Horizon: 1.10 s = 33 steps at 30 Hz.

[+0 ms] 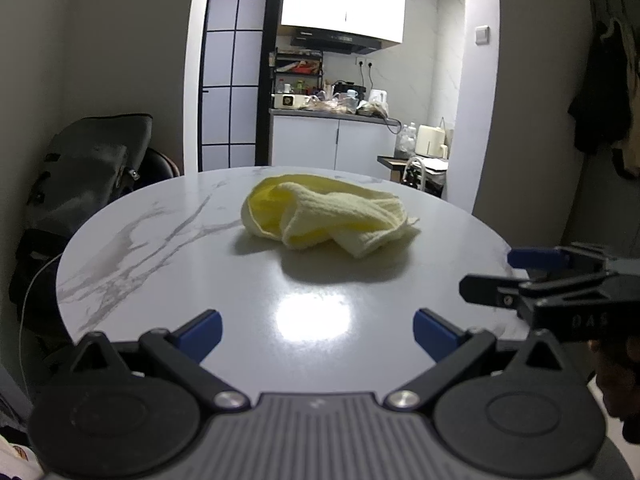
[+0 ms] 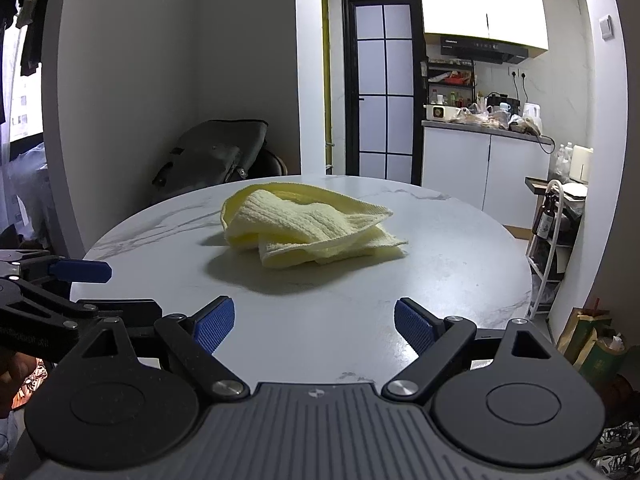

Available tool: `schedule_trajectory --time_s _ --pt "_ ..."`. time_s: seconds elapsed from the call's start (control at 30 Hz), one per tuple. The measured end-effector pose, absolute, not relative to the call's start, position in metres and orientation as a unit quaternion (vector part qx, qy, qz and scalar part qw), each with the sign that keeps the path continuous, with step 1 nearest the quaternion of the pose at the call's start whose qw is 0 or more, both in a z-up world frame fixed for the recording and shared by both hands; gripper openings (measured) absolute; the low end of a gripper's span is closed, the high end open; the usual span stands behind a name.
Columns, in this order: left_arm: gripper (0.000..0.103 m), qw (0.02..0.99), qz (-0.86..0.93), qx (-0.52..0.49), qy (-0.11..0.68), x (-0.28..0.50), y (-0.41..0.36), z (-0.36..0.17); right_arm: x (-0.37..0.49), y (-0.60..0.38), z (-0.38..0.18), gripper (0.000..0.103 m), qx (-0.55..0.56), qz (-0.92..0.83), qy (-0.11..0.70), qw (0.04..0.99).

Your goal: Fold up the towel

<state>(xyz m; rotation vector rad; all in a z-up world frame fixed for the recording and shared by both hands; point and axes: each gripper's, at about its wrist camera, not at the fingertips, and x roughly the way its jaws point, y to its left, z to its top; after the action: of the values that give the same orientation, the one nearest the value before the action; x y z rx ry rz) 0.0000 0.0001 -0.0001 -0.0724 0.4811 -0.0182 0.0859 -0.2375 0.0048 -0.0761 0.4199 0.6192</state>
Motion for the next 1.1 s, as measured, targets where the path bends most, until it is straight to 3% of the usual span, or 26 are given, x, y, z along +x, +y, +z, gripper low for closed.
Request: schedule_trajectory --time_s 1.1 --pt "0.102 0.968 0.007 -0.034 0.249 -0.022 0.004 0.003 0.057 -0.232 0.004 0.090 -0.037 0.285 0.190 0.939"
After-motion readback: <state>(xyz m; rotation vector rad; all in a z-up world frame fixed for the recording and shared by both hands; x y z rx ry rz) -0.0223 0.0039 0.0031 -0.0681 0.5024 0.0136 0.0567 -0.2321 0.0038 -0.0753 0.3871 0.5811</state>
